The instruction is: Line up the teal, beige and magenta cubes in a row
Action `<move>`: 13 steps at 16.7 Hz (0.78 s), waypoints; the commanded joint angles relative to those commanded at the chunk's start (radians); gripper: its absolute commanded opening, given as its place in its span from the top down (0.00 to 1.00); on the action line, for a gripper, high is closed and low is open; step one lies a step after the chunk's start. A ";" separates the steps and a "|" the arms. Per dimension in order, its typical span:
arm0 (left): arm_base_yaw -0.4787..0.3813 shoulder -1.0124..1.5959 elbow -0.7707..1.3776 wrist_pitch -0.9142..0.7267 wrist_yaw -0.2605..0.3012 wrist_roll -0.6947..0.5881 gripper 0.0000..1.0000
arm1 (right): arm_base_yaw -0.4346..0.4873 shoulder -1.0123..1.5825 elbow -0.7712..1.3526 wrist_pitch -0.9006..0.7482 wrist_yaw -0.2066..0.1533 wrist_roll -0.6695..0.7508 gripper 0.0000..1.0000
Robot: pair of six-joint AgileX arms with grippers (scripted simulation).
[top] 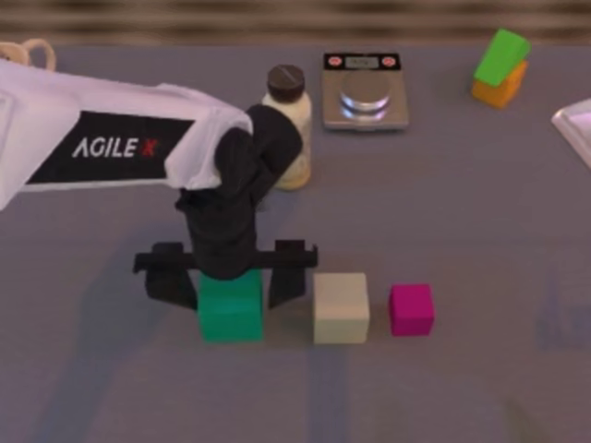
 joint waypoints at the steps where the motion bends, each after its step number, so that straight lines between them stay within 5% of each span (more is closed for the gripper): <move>1: 0.000 0.000 0.000 0.000 0.000 0.000 0.00 | 0.000 0.000 0.000 0.000 0.000 0.000 0.00; 13: 0.007 -0.041 0.072 -0.117 0.000 -0.003 0.00 | 0.000 0.000 0.000 0.000 0.000 0.000 0.00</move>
